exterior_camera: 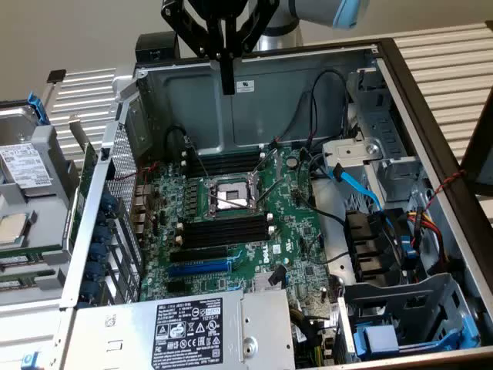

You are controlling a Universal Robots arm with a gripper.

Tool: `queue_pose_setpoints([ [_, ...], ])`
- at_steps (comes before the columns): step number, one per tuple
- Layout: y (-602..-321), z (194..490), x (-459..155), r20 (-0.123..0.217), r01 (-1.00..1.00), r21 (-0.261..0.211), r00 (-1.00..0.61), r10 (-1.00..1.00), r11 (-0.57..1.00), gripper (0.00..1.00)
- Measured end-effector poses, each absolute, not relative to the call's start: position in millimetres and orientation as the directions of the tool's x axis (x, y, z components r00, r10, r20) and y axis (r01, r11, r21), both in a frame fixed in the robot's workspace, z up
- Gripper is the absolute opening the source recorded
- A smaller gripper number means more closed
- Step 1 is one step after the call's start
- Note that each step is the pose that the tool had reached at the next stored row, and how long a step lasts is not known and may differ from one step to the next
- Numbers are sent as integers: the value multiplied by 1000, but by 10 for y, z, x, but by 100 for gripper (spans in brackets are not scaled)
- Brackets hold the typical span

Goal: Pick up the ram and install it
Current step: 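Reach for the ram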

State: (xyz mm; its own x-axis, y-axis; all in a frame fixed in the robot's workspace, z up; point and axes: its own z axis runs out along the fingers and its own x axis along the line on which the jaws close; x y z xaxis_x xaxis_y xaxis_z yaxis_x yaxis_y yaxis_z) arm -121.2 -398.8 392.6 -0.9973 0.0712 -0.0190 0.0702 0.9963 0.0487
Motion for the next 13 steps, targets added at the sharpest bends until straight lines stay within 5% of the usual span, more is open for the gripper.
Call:
queue_pose_setpoints([
  [13, -3988, 3926, -1217, -19, 70, 49, -997, 71, 996, 11],
])
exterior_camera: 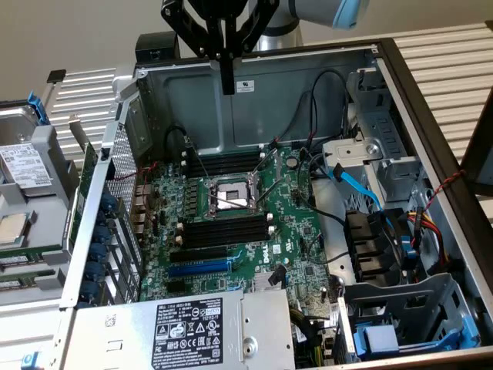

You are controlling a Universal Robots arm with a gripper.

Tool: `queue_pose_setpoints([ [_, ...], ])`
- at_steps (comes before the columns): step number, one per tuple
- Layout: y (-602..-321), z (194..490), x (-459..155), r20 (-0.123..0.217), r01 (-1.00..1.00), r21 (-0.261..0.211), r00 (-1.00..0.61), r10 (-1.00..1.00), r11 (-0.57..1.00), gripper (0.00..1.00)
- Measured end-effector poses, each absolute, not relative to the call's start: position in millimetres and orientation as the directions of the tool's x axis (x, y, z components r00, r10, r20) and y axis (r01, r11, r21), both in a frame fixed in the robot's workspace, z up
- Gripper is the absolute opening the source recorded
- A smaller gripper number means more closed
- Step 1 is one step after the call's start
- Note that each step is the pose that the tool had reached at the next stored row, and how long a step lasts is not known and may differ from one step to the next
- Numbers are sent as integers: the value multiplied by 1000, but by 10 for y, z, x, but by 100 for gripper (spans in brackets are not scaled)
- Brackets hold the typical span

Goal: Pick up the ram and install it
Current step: 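Reach for the ram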

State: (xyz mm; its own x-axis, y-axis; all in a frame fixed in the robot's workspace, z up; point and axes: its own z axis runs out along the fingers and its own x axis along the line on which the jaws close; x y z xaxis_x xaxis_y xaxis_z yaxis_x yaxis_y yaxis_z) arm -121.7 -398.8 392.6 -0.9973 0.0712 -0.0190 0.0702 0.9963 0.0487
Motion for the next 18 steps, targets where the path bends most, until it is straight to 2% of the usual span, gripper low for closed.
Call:
queue_pose_setpoints([
  [18, -4136, 3926, -1560, -19, 70, 49, -997, 71, 996, 11],
])
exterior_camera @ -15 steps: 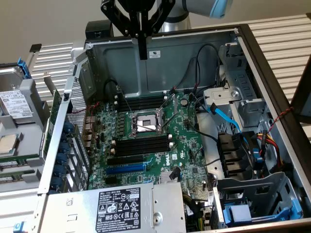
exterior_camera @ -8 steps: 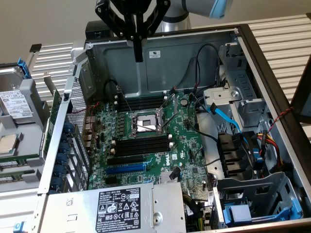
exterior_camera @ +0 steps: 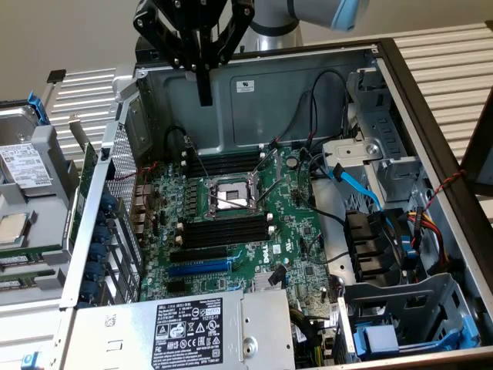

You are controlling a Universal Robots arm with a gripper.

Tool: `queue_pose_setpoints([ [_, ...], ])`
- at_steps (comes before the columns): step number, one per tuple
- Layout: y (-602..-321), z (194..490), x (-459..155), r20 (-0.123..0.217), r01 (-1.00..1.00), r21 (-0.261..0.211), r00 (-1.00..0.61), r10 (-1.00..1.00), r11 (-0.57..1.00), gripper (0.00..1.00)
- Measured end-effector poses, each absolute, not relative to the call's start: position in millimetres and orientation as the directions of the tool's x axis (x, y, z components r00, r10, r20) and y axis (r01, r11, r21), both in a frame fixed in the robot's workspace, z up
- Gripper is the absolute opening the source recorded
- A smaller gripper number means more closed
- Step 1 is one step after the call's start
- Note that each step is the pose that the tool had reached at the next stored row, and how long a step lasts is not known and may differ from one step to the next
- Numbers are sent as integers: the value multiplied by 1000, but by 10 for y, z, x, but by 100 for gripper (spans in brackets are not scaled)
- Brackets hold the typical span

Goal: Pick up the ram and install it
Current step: 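Reach for the ram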

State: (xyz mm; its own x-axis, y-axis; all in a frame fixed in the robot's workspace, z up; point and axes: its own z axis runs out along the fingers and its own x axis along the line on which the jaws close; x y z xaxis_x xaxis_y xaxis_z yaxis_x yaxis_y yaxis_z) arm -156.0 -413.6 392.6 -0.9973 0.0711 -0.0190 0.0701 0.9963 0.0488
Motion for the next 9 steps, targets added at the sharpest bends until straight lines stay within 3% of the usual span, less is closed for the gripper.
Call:
queue_pose_setpoints([
  [9, -4191, 3924, -1951, -18, 70, 49, -997, 71, 996, 11],
])
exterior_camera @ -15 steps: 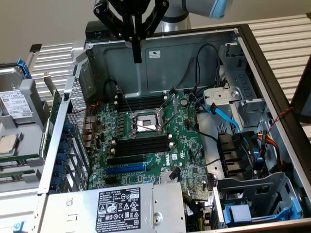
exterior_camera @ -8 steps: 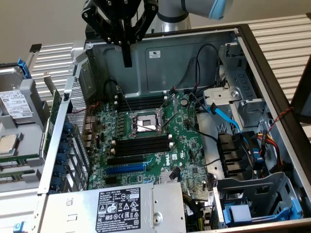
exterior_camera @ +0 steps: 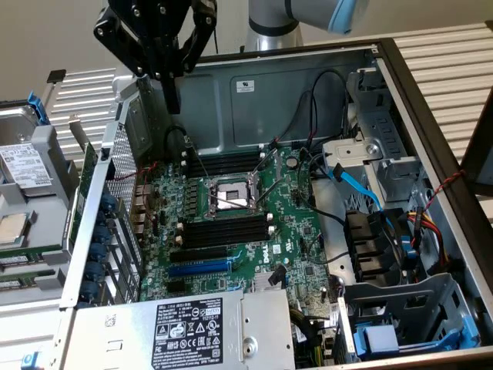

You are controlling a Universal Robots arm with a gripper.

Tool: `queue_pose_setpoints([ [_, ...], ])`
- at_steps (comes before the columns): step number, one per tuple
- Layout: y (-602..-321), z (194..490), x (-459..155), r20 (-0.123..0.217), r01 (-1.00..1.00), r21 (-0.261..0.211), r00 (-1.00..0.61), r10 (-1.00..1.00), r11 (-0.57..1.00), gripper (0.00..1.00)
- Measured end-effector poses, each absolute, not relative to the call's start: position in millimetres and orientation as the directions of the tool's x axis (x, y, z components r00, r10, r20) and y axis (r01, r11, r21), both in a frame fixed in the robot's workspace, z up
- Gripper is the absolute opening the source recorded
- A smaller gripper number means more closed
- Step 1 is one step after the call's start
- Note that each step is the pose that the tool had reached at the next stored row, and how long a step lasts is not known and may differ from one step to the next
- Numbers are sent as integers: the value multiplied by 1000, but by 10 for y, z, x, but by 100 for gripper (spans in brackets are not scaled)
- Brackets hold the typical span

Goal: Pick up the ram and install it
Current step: 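Reach for the ram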

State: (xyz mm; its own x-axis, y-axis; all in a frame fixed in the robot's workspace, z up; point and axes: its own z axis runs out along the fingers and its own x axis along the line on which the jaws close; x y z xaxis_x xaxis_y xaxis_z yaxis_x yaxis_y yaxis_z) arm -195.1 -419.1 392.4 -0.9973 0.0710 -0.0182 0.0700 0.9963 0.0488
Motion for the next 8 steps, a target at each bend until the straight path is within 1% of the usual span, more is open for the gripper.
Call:
queue_pose_setpoints([
  [8, -4222, 3921, -2219, -3, 71, 48, -997, 71, 996, 11],
])
